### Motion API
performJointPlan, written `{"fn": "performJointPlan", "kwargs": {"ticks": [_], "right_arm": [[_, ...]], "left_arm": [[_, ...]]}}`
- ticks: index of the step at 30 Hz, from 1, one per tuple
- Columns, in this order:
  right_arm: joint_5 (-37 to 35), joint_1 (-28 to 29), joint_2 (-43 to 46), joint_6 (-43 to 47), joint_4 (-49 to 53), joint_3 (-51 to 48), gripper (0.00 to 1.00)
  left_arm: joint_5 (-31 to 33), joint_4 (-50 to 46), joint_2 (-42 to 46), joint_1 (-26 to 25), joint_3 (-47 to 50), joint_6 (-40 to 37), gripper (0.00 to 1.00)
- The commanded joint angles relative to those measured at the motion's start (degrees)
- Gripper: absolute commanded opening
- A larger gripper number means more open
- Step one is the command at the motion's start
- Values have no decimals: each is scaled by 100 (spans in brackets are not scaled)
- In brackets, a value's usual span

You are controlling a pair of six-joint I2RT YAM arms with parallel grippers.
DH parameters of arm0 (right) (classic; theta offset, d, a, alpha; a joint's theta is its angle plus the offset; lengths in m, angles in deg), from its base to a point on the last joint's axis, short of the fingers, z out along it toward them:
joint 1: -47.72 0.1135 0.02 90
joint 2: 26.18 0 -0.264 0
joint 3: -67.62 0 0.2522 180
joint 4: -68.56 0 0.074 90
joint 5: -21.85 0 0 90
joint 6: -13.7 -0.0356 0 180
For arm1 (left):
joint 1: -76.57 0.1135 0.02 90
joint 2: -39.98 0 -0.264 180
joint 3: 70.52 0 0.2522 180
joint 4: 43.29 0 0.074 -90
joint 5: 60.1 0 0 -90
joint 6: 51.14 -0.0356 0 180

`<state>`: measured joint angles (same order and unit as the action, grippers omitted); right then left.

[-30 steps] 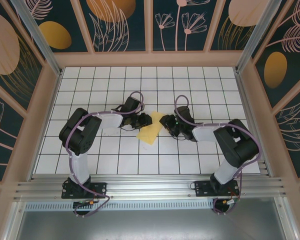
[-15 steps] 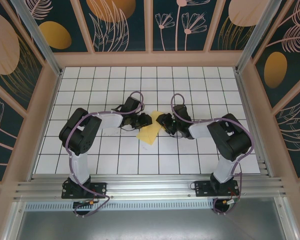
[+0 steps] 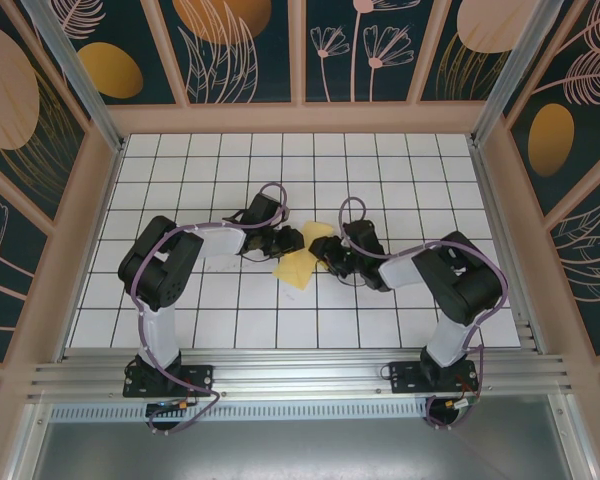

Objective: Fold a paper plane with a square sheet of paper (pick it up from the middle)
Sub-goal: Turn over the paper at the center of the table.

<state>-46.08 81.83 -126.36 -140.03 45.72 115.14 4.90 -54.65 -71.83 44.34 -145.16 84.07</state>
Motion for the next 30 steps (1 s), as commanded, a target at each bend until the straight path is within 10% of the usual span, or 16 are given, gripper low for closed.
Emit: {"fn": "performJointPlan", "kwargs": {"ticks": [1, 18, 30], "right_arm": [[123, 112, 81, 84, -511, -115, 43], [-9, 238, -23, 197, -442, -130, 9], [-478, 210, 719, 1206, 1579, 477, 0]], "left_arm": [[4, -21, -94, 45, -64, 31, 30], [-78, 32, -30, 46, -57, 35, 31], [469, -119, 1073, 64, 93, -22, 42]]}}
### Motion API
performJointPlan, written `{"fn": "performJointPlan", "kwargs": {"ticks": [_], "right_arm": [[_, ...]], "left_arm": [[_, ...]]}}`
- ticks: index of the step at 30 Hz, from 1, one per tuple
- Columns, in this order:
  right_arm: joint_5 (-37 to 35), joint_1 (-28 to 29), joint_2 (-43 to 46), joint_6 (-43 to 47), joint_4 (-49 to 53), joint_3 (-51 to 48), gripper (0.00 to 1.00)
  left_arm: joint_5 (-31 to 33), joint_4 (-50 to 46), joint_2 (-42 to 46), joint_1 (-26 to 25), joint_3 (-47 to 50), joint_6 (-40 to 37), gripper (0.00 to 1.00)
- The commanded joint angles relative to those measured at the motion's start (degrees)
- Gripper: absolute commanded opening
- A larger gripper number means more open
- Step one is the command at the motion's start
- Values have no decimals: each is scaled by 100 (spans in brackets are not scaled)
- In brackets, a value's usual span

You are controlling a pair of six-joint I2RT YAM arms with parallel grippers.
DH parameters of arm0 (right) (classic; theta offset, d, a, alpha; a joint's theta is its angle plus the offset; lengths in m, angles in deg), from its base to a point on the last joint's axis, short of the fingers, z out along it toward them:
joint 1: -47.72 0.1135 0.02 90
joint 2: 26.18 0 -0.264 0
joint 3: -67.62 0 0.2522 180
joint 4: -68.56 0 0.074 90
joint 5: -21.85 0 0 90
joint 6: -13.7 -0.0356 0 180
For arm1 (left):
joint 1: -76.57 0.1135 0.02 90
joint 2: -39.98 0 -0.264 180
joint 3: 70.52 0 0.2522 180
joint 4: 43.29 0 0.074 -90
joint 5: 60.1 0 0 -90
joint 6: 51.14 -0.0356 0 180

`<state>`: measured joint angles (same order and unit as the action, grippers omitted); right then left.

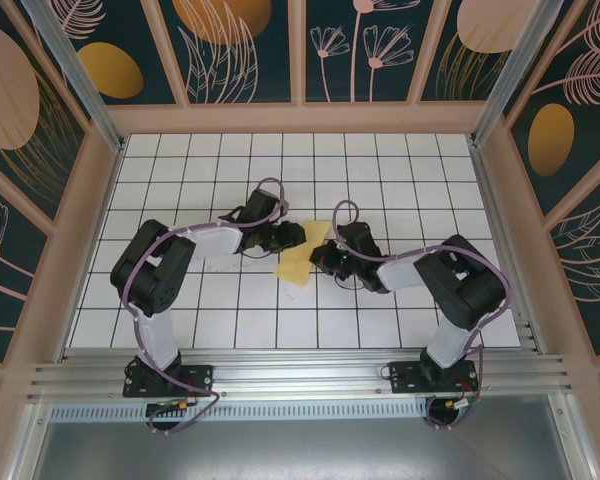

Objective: Fold a paper plane with a square sheet of paper (pick it up from the middle)
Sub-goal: Turn over the paper at the center of the table.

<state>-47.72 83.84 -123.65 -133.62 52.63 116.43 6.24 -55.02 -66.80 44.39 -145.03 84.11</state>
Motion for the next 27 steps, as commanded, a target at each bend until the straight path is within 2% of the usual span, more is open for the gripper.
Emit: {"fn": "performJointPlan", "kwargs": {"ticks": [1, 4, 6, 10, 13, 18, 22, 27], "right_arm": [[-440, 7, 579, 746, 1270, 454, 0], [-1108, 9, 1056, 1387, 2780, 922, 0], [-1802, -5, 1296, 1799, 4022, 1434, 0], [-2739, 35, 1492, 2398, 5832, 2443, 0], [-3490, 126, 1231, 2502, 7192, 3309, 0], [-4861, 505, -84, 1890, 9861, 4860, 0], [-5072, 913, -1075, 1585, 10730, 5572, 0], [-4303, 1193, -1981, 1681, 10468, 6331, 1]], "left_arm": [[494, -96, 748, 56, 128, -34, 43], [1122, -106, 1476, 59, 423, -80, 48], [1616, -82, 1965, 63, 744, -132, 51], [2428, 46, 2816, 63, 1284, -127, 58], [2959, 138, 3378, 76, 1704, -52, 63], [3798, -7, 4162, 77, 2173, 76, 69], [4365, -73, 4725, 89, 2545, 255, 74], [4873, -193, 5351, 90, 2853, 322, 76]]}}
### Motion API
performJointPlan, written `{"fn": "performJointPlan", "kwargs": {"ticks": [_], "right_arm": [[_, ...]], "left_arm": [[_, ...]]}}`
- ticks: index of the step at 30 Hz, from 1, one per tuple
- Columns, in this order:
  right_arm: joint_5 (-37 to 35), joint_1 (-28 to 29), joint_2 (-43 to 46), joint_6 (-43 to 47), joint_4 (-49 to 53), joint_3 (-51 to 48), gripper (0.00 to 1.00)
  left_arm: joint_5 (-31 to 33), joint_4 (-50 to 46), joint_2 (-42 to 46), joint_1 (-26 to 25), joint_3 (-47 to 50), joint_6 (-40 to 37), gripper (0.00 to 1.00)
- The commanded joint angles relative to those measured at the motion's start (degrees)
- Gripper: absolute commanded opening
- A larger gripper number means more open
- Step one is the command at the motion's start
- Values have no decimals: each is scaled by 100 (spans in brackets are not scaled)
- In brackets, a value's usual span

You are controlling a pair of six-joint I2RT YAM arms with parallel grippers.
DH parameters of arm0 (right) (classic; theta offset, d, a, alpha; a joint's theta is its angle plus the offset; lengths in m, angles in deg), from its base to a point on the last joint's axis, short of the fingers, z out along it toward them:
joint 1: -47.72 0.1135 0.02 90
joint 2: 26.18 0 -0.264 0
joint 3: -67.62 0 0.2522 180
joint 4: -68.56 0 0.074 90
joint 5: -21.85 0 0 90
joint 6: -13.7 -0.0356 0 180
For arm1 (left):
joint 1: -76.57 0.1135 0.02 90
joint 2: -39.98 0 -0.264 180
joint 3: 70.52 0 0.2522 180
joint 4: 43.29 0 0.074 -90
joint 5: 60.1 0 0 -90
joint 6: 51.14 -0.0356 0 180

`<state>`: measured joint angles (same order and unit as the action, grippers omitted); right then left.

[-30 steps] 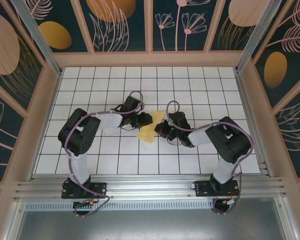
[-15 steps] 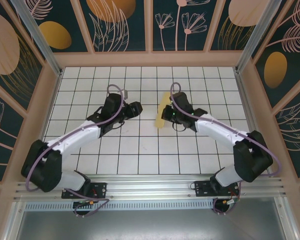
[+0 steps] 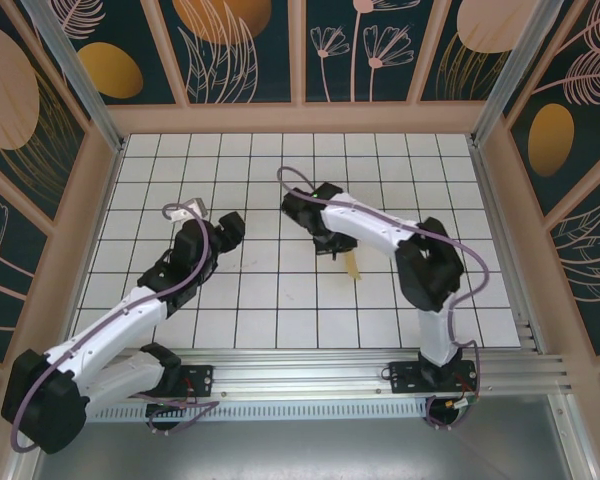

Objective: Fold a paper plane with a square sheet of paper (pick it up from the middle)
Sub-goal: Turn over the paper at the center of the table.

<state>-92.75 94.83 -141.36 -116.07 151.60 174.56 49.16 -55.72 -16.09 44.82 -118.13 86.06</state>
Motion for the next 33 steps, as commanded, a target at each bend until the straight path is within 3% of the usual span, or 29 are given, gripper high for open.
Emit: {"fn": "performJointPlan", "kwargs": {"ticks": [1, 8, 10, 14, 15, 20, 26, 29, 33], "right_arm": [[335, 120, -390, -56, 525, 648, 1], [1629, 230, -1576, 186, -185, 1563, 10], [1652, 254, -1730, 108, -305, 1843, 12], [2235, 263, -1225, 69, -1389, 1575, 31], [2343, 243, -960, 48, -1743, 1347, 37], [2577, -55, 711, -125, -3561, -499, 41], [2345, -1034, 2984, -621, -5529, -3497, 44], [3302, -1733, 3620, -726, -6630, -4756, 44], [4281, -2374, 3737, -748, -7601, -5677, 43]], "left_arm": [[627, -115, 393, 48, 233, 145, 77], [583, -237, 882, 69, 517, 228, 78], [537, -318, 921, 70, 554, 235, 78], [353, -401, 898, 67, 537, 121, 78], [243, -356, 863, 76, 535, 83, 79], [-631, 52, 446, 77, 436, -152, 75], [-2747, 794, -1079, 74, -193, -451, 61], [-3779, 1170, -2133, 48, -658, -392, 51], [-4189, 1031, -3379, -57, -1510, -413, 45]]}}
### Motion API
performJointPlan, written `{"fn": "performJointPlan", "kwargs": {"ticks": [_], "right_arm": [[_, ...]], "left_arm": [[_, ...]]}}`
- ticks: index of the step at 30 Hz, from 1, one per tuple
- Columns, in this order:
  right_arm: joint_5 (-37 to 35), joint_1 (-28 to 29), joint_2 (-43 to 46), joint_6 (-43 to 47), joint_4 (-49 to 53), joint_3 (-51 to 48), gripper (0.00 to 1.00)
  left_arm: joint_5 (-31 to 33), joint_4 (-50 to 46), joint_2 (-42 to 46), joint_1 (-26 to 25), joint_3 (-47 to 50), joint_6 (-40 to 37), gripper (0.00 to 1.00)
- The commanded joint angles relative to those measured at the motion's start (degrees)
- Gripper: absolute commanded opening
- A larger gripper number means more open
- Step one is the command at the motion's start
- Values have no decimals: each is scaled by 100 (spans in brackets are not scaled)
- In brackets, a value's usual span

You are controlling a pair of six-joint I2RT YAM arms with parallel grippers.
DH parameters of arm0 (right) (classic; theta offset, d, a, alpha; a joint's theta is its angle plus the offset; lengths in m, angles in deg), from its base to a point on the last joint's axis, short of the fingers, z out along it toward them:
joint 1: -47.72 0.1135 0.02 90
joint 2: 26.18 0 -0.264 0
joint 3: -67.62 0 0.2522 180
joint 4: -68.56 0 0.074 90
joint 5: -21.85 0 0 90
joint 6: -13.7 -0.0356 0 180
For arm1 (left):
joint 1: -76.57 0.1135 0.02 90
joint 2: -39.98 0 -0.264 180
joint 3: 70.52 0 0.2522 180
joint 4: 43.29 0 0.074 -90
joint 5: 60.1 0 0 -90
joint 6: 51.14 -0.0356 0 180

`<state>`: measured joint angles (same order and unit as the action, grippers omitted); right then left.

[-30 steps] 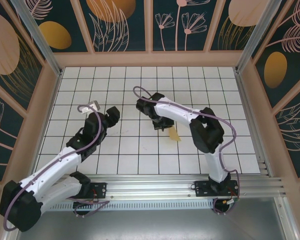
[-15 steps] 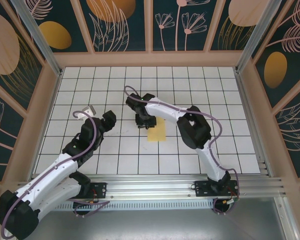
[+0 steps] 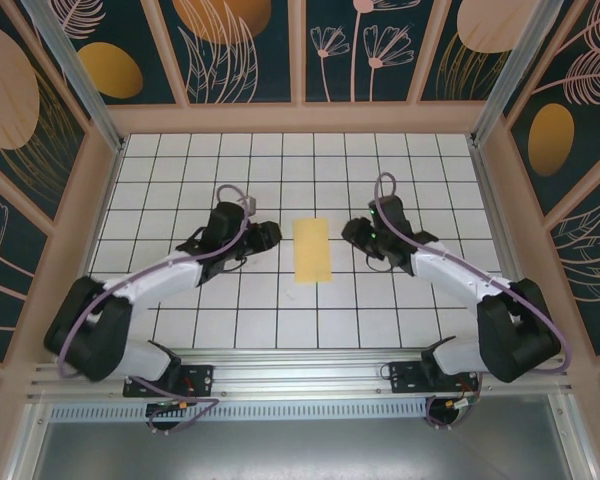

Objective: Fold a paper plane with a square sheet of paper (pick it up from the middle)
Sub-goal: Turn over the paper at the center of the table, then third fold the triangle at the center of the table.

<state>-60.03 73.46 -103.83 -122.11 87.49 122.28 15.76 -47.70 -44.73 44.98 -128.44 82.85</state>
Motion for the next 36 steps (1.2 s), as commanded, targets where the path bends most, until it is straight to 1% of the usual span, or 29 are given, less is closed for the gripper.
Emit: {"fn": "performJointPlan", "kwargs": {"ticks": [1, 6, 9, 14, 17, 20, 30, 32, 36], "right_arm": [[1165, -284, -75, -125, -1243, -500, 42], [1727, -203, -461, -17, -1611, -567, 41], [1824, -65, -720, -9, -1642, -505, 40], [1904, 139, -1032, -10, -1656, -403, 38], [1917, 221, -1175, 42, -1612, -318, 38], [1899, 256, -1278, 47, -1623, -261, 38], [1857, 349, -1578, 71, -1542, -54, 38], [1638, 366, -1593, 70, -1388, -30, 38], [1499, 375, -1610, 76, -1277, -28, 39]], "left_arm": [[-847, 129, -747, -101, -686, -94, 44], [-792, -532, -1957, -151, -1674, -44, 37], [-830, -807, -2348, -148, -2050, -270, 37], [-918, -987, -2777, -151, -2375, -294, 35], [-811, -1022, -2852, -153, -2329, -295, 35], [-896, -1001, -2937, -147, -2270, -294, 35], [-872, -996, -3029, -152, -2145, -348, 35], [-842, -1022, -3043, -151, -2134, -377, 35], [-775, -1074, -3051, -153, -2114, -428, 35]]}}
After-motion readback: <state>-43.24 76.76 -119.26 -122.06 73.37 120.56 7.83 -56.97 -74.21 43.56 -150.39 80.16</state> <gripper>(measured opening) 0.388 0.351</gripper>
